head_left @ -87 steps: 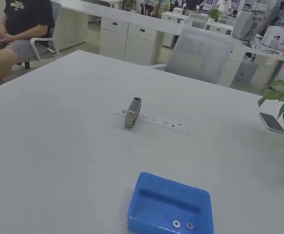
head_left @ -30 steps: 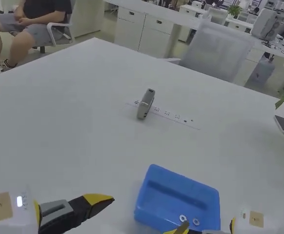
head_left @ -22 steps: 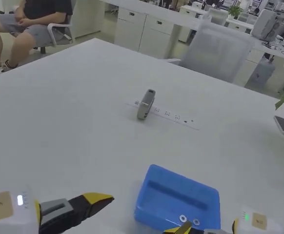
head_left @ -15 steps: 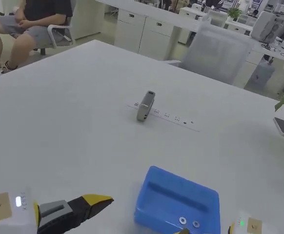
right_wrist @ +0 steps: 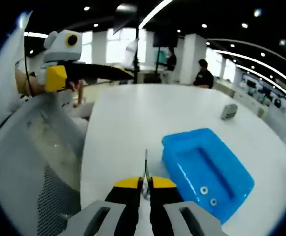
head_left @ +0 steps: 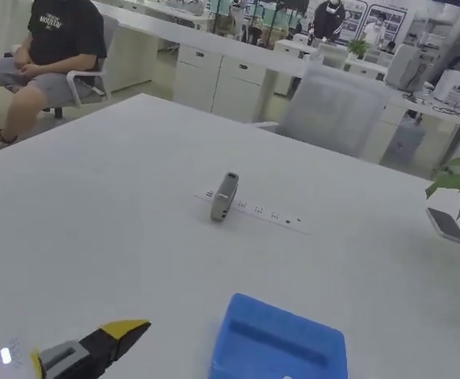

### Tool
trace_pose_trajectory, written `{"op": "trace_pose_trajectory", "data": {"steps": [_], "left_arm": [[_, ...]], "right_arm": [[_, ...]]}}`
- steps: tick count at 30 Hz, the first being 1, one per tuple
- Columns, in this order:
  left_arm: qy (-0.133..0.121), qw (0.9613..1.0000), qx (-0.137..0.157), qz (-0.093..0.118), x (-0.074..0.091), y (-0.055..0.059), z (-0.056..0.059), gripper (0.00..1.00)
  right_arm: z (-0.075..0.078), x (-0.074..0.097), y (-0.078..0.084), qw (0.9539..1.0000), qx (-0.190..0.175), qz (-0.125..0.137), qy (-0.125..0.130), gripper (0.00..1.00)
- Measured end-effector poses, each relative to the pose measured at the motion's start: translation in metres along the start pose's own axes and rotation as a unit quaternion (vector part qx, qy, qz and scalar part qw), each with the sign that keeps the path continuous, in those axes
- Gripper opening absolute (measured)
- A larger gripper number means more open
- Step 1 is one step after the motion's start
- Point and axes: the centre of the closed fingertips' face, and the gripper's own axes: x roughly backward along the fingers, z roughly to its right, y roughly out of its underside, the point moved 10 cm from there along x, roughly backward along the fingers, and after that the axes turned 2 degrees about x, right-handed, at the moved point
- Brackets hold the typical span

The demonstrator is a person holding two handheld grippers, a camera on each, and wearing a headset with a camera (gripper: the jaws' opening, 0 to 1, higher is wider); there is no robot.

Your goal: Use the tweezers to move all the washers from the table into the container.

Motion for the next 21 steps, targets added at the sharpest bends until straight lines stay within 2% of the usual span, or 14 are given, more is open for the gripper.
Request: {"op": "trace_pose_trajectory", "data": {"steps": [2,4,6,8,10,11,14,16,17,19,21], "left_arm": [[-0.025,0.9994,0.017,0.017,0.003,0.000,-0.006,0.94],[-0.044,0.9978,0.028,0.041,0.005,-0.002,-0.012,0.97],[-0.050,0.9960,0.040,0.062,0.007,-0.003,-0.015,0.99],[-0.051,0.9954,0.040,0.071,0.008,-0.004,-0.016,0.99],[-0.052,0.9957,0.033,0.068,0.007,-0.003,-0.015,0.99],[-0.054,0.9966,0.023,0.057,0.006,-0.002,-0.015,0.99],[-0.057,0.9975,-0.005,0.041,0.005,0.000,-0.011,0.99],[-0.069,0.9967,-0.019,0.039,0.005,0.000,-0.011,0.99],[-0.085,0.9956,-0.025,0.032,0.005,0.000,-0.014,0.99],[-0.097,0.9947,-0.027,0.025,0.006,0.002,-0.016,0.99],[-0.102,0.9941,-0.028,0.023,0.007,0.002,-0.017,0.99]], "right_arm": [[0.004,0.006,-0.007,0.9998,0.006,0.020,0.005,0.03],[0.006,0.011,-0.011,0.9998,-0.002,0.020,0.004,0.03],[0.010,0.020,-0.021,0.9995,-0.006,0.029,0.008,0.03],[0.013,0.025,-0.026,0.9993,-0.014,0.034,0.009,0.03],[0.017,0.032,-0.034,0.9988,-0.018,0.043,0.013,0.03],[0.019,0.035,-0.039,0.9984,-0.022,0.048,0.017,0.03],[0.027,0.040,-0.047,0.9967,-0.043,0.064,0.025,0.03],[0.034,0.041,-0.048,0.9954,-0.059,0.070,0.029,0.03],[0.038,0.040,-0.047,0.9947,-0.070,0.068,0.031,0.03],[0.047,0.039,-0.045,0.9929,-0.092,0.062,0.044,0.03],[0.055,0.037,-0.044,0.9879,-0.127,0.071,0.054,0.03]]}}
